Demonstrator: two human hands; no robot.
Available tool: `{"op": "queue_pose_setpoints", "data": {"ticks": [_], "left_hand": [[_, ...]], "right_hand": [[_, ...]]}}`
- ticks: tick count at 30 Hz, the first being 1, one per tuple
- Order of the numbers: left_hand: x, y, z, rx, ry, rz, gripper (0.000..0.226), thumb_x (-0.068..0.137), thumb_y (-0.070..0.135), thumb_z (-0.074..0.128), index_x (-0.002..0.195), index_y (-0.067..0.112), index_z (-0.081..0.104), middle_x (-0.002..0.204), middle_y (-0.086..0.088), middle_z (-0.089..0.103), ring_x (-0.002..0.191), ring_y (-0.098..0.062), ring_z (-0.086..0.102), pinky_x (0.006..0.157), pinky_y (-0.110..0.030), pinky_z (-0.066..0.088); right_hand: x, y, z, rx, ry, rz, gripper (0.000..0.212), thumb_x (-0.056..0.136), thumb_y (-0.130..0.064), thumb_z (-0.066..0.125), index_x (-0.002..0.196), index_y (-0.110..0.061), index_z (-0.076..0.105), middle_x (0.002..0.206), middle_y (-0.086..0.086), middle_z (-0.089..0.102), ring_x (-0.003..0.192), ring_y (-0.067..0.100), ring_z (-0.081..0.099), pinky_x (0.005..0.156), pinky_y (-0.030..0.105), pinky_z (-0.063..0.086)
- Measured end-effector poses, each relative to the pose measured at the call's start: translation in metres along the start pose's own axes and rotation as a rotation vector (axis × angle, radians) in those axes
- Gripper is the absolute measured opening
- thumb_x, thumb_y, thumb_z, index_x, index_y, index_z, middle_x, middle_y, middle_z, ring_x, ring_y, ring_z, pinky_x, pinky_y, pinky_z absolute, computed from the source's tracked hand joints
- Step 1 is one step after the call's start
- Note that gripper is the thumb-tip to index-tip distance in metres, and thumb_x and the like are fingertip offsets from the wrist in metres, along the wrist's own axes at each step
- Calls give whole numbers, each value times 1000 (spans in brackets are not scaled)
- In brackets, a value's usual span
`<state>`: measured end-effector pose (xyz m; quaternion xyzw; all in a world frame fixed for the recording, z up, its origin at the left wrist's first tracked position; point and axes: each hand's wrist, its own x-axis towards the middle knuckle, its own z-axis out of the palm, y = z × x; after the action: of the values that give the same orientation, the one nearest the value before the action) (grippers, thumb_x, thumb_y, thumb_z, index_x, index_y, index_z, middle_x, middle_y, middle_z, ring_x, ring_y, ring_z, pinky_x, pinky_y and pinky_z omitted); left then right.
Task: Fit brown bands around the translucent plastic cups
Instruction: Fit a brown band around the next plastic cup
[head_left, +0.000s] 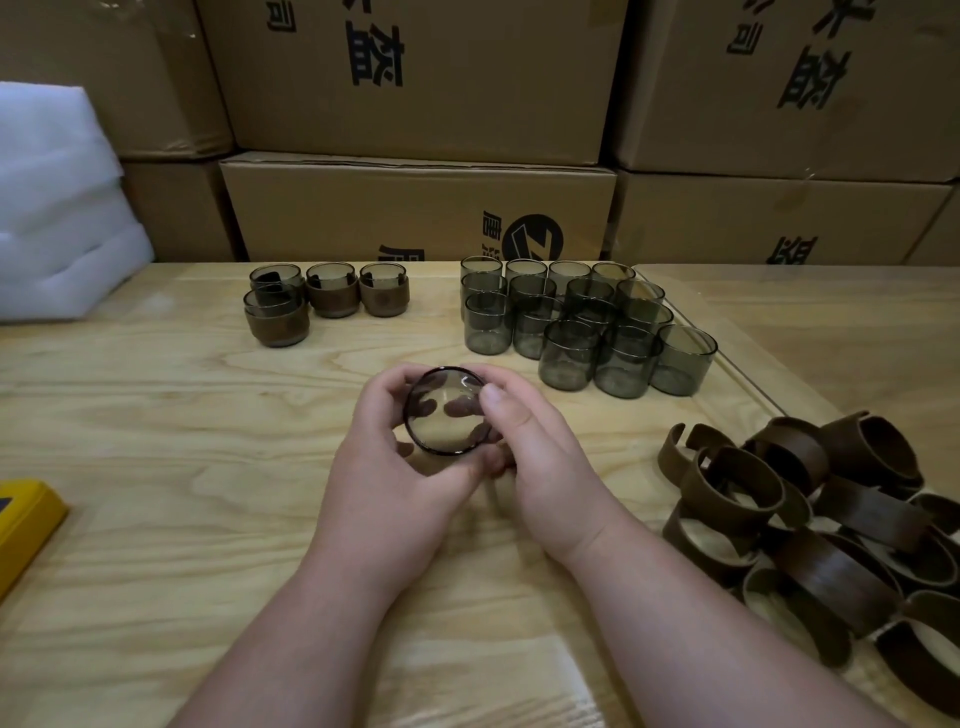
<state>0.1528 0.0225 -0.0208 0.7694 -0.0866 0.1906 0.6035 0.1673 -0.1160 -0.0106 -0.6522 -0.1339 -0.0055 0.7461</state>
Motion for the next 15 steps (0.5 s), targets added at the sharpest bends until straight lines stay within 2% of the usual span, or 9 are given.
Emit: {"op": "queue_pose_setpoints", "data": {"ticks": [2, 4, 6, 8, 11, 13, 15], "left_hand": [[1, -2, 0, -33, 35, -16, 73, 54, 47, 86, 119, 47, 53, 115, 27, 67, 102, 2, 68, 88, -27, 54], [2, -2, 0, -44, 34, -17, 72, 53, 50, 83, 118, 49, 52, 113, 27, 67, 102, 3, 68, 86, -25, 53], [2, -2, 1, -34, 13, -12, 73, 54, 51, 83, 120, 51, 51, 115, 27, 67, 103, 3, 68, 84, -23, 53], [1, -2, 2, -1, -20, -4, 76, 61, 46, 87, 126, 57, 49, 124, 26, 65, 114, -1, 65, 87, -30, 54], [-1, -1, 2, 51, -61, 18, 83, 68, 39, 85, 136, 61, 42, 133, 32, 59, 125, 0, 58, 91, -34, 52], [-1, -1, 2, 57, -78, 20, 86, 69, 35, 83, 140, 61, 41, 131, 34, 60, 126, 2, 58, 95, -36, 53], [-1, -1, 1, 56, -87, 17, 86, 69, 34, 82, 139, 63, 41, 129, 34, 61, 123, 1, 60, 97, -39, 54]], "right_hand": [[1, -1, 0, 11, -36, 17, 47, 88, -28, 54, 131, -13, 61, 103, 8, 70, 73, -3, 66, 65, 10, 48], [2, 0, 0, 47, -48, 22, 45, 85, -22, 54, 128, -14, 62, 100, 8, 70, 69, -3, 65, 62, 9, 47], [3, -1, -1, 97, -45, 32, 43, 84, -19, 54, 126, -18, 66, 101, 8, 73, 78, 3, 69, 64, 12, 50], [5, -3, -3, 111, -13, 44, 44, 84, -21, 53, 125, -23, 69, 98, 3, 74, 89, 11, 71, 70, 17, 52], [8, -4, -4, 119, 71, 67, 49, 83, -26, 51, 129, -23, 69, 101, 9, 69, 92, 28, 59, 76, 28, 46], [7, -5, -3, 98, 105, 70, 50, 82, -27, 51, 128, -25, 70, 103, 12, 68, 91, 27, 50, 70, 29, 41], [6, -6, -1, 82, 93, 60, 48, 83, -27, 50, 126, -25, 71, 106, 18, 70, 92, 26, 54, 68, 26, 41]]}}
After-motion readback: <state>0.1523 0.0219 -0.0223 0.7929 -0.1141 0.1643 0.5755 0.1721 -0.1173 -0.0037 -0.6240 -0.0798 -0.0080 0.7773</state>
